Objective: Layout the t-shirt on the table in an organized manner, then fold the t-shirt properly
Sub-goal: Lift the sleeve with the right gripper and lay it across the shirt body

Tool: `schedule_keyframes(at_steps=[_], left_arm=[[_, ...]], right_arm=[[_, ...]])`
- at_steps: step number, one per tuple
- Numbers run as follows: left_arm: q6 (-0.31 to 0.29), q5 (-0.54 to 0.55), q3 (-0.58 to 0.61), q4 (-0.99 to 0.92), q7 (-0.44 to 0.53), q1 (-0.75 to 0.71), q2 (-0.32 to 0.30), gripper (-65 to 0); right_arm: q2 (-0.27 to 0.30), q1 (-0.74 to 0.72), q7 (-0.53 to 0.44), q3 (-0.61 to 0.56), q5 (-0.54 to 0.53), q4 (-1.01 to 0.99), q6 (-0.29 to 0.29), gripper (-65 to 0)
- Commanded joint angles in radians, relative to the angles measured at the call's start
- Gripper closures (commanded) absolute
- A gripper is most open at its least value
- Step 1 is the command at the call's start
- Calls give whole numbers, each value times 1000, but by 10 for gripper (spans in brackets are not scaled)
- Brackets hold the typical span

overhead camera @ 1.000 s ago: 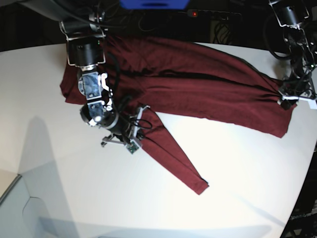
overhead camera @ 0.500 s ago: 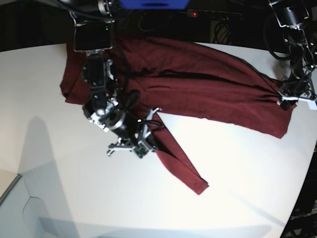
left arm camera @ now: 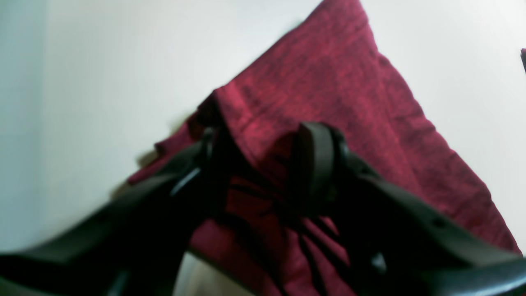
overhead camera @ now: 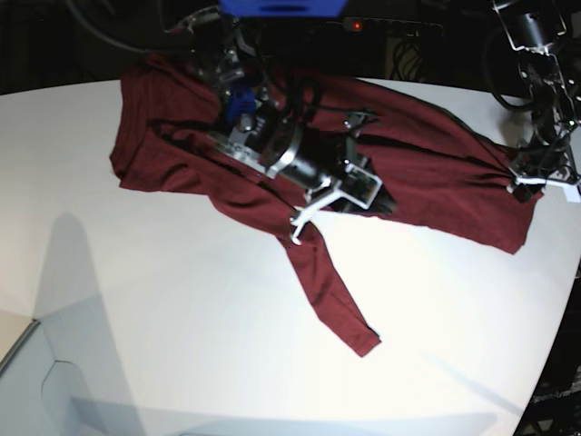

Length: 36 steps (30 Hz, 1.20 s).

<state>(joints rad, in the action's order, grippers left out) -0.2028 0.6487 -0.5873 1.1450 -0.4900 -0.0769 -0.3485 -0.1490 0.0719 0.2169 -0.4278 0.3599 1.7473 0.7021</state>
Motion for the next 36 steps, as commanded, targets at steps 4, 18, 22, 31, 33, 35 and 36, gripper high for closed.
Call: schedule_keyframes(at_steps=[4,18,22,31,33,35,36], left_arm=[[4,6,-3,8,-6,6,-14,-262],[4,9,-3,7,-8,7,-14,-262],[4,9,-3,7,-8,7,-13,-262],[4,10,-3,7,-8,7,-13,-262],[4,10,-3,7,-8,7,-13,-262],[4,10,-3,7,-8,7,-13,-262],[4,10,-3,7,-8,7,-13,-262]], right_arm=[[-8,-47,-15,45,-8,-53,-4,0],[-5,-214,121,143,-8,-323,-91,-317],[-5,-257,78,146,-9,-441,-92,-316],[-2,-338,25,154,-9,-607,-95,-315],[-2,-355,25,154,-11,-633,-95,-315],[-2,-367,25,166,-12,-648,-95,-315],[-2,-369,23,180,-12,-650,-95,-315]])
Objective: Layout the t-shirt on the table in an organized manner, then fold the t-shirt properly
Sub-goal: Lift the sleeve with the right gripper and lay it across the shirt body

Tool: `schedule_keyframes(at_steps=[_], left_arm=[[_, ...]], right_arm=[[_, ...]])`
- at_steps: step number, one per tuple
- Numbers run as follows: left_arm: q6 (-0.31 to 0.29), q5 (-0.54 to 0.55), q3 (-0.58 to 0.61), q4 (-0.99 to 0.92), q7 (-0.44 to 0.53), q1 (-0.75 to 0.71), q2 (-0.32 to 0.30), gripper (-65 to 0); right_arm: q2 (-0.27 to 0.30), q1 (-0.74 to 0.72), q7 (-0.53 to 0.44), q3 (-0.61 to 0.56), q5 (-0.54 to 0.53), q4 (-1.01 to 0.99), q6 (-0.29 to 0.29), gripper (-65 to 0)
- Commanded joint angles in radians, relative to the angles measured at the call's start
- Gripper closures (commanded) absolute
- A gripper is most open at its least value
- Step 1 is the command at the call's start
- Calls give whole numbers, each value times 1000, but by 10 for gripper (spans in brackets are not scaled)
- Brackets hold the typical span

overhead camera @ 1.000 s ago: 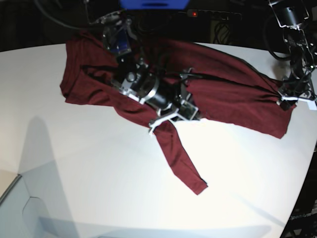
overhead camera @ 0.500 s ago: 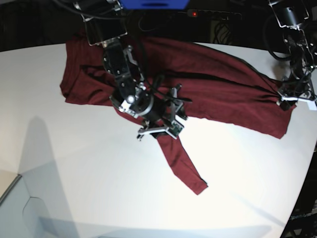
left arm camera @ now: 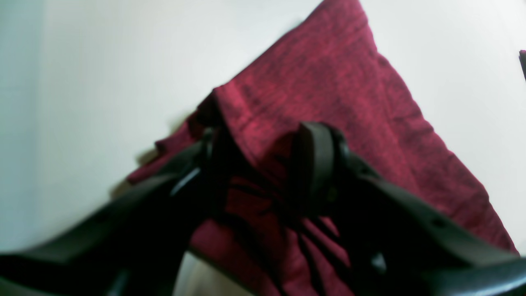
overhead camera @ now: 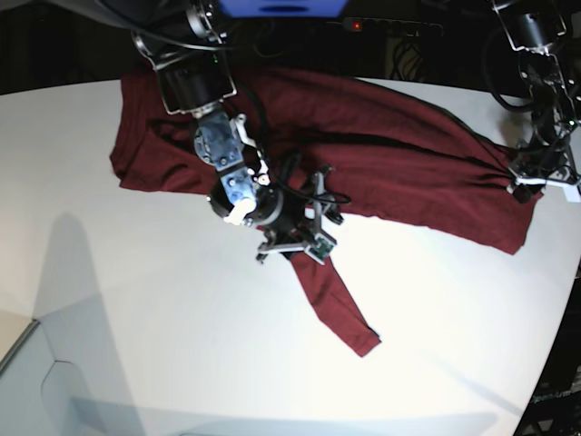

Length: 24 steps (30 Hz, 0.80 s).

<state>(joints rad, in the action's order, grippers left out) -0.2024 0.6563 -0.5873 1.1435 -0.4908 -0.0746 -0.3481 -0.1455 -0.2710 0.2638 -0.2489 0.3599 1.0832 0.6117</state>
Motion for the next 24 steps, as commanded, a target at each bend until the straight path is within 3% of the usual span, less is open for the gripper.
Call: schedule_keyframes(at_steps=[1,19,24], left_arm=[[4,3,-3,8,-7,3,-13,-262],[4,-5,-3,8,-6,12,13,-262],[4,-5,-3,8,-6,12,13,-262]], right_arm=[[-6,-27,-24,18,-12,13,-5,-315],[-6,-41,-24,36,-9,-34,-5,-311],[-6,-60,-25,35,-9,-113,-5,-193]])
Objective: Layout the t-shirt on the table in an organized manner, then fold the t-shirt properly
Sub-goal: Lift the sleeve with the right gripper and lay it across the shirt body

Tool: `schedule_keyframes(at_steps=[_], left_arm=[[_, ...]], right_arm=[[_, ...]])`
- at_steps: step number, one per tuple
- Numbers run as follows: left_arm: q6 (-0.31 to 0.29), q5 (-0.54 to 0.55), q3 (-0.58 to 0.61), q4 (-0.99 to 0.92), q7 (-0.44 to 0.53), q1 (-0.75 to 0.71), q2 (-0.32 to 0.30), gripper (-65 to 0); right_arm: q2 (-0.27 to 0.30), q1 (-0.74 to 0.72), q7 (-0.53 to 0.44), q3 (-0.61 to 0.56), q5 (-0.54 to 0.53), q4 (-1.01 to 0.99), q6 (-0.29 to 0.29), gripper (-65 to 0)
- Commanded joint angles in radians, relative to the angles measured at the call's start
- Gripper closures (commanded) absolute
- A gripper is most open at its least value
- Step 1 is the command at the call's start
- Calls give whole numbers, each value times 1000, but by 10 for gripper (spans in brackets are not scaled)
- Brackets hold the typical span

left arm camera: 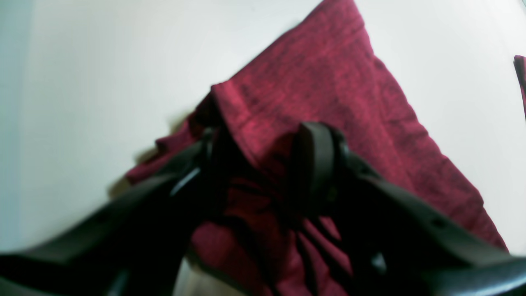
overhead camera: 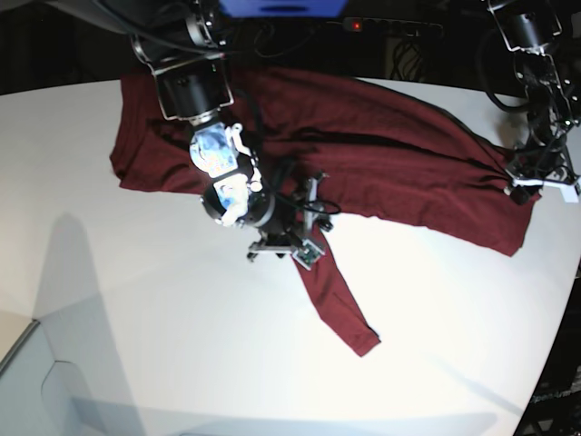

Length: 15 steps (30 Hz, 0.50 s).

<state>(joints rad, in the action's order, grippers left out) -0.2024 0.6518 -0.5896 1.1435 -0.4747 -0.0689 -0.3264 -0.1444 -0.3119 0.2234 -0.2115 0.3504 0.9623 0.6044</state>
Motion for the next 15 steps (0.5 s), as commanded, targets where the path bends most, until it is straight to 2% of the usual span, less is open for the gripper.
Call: schedule_keyframes(at_steps=[1,5,11,15], left_arm=[[4,0,0,8,-22,7,-9,-262],[4,0,-2,8,-22,7,-9,-262],[4,7,-3,19,-22,4,-9,-262],[4,9,-3,19,-22,4,-9,-262]], right_arm=[[-7,-25,15,-3,0,-10,2,-160],[-7,-33,15,-3,-1,-36,2,0],[-7,-19,23,-3,-1,86,2,0],[-8,32,23,-6,-4,243,2,0]])
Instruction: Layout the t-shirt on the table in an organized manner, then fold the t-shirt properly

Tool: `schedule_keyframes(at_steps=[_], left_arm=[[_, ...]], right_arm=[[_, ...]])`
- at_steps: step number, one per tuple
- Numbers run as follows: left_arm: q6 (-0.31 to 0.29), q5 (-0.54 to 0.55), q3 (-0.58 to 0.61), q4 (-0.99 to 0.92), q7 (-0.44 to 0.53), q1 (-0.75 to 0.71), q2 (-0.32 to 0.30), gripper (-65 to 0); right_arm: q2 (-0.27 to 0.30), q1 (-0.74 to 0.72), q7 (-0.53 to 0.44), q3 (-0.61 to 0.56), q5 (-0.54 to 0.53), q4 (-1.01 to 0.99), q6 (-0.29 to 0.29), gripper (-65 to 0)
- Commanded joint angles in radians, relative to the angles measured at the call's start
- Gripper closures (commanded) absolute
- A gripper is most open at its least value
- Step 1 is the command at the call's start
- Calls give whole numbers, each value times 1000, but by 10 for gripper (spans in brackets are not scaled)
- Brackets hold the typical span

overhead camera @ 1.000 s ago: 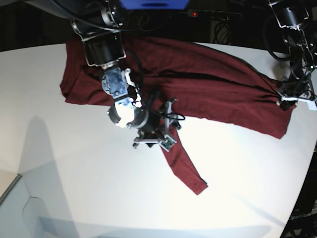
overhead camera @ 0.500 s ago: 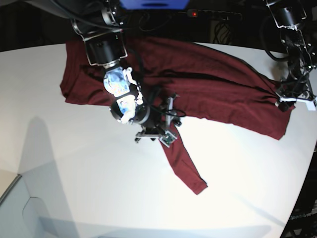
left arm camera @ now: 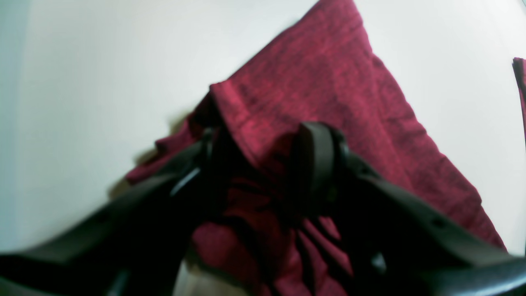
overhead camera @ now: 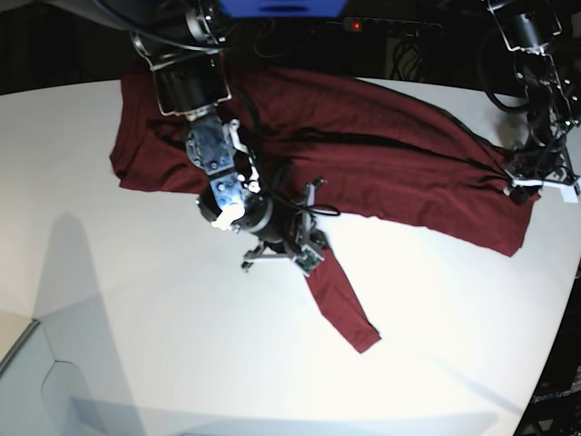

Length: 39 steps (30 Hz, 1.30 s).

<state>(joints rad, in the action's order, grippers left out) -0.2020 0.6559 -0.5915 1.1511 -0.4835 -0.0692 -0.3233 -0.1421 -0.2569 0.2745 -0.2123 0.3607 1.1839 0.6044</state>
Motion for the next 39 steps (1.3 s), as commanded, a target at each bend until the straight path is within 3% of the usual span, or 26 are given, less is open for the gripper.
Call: schedule_keyframes(at_steps=[1,7,18,22,32,34,39], left_arm=[[3,5,-2,11,-13,4,-12,-262],[3,5,-2,11,-13,6,-12,-262],[3,5,-2,11,-14,7,-13,-262],[3,5,-2,11,-14,7,-13,-262],[3,6,-3,25,-14,6,-20,-265],[3,6,-3,53,-14,4,-20,-293],[3,6,-3,103,-14,-2,-20,-448]], right_arm=[[-12,-8,-28,-5,-16,63,4,0],[-15,84,-25,-52,-18,278,9,0],[-15,261,-24,-324,-18,531,9,0],[-15,278,-24,-379,-12,541,9,0],[-15,301,-24,-385,-12,483,9,0],[-15,301,-22,-385,-12,472,9,-3],[-15,327,-22,-395,-12,475,9,-125]])
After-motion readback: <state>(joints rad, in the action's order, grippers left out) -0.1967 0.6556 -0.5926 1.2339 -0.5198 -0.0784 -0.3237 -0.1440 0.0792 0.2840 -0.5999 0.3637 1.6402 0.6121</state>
